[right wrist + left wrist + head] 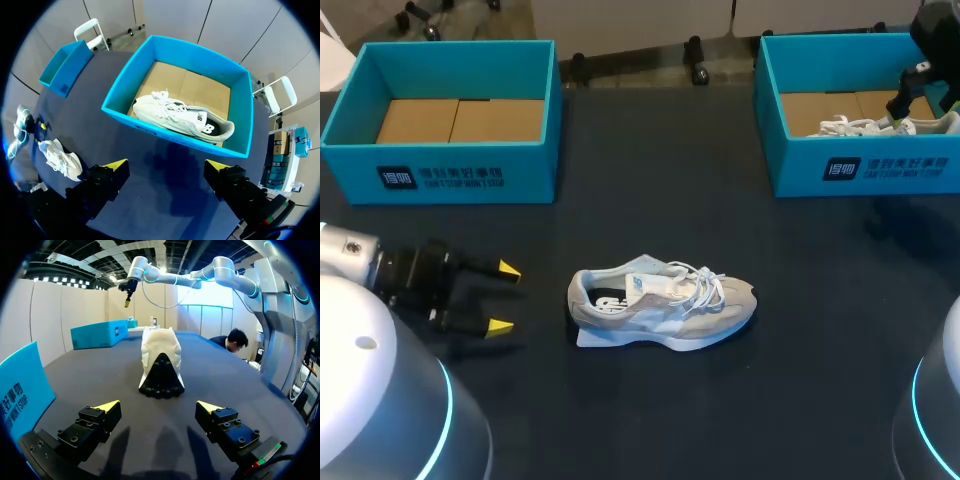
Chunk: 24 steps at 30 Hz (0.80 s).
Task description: Take the shoe out of the shoebox, open the shoe tongue, remove and reinsert the insole, then place the shoe into the shoebox
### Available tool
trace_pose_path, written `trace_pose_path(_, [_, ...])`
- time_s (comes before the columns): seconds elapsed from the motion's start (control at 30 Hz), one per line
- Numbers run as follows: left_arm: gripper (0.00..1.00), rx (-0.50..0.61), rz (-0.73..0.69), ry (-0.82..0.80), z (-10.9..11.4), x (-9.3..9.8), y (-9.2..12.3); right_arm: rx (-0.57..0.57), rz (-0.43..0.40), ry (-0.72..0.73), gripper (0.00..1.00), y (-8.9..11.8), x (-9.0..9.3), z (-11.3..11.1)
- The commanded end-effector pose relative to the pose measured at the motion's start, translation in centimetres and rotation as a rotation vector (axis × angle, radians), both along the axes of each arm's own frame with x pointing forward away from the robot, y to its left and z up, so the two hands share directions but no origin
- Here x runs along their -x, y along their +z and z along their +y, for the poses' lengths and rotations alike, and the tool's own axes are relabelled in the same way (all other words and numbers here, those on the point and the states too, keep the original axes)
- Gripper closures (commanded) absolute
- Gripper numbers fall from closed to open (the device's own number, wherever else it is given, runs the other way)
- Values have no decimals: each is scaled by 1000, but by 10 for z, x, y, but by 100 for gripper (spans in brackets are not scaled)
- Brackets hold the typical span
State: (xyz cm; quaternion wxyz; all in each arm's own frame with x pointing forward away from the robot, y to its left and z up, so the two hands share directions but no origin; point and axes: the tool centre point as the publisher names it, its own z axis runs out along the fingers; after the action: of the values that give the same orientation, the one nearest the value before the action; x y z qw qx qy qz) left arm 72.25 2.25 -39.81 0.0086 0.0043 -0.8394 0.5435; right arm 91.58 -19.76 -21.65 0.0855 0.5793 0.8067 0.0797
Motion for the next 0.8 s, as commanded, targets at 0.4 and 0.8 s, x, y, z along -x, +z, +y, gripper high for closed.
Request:
trace_pose_path(0.4, [0, 9, -16, 23, -45, 10, -3, 1, 0, -1, 0, 0, 0, 0])
trace_pose_path(0.8, [0, 8, -16, 70, -74, 13, 0, 1, 0, -1, 0, 0, 0, 0])
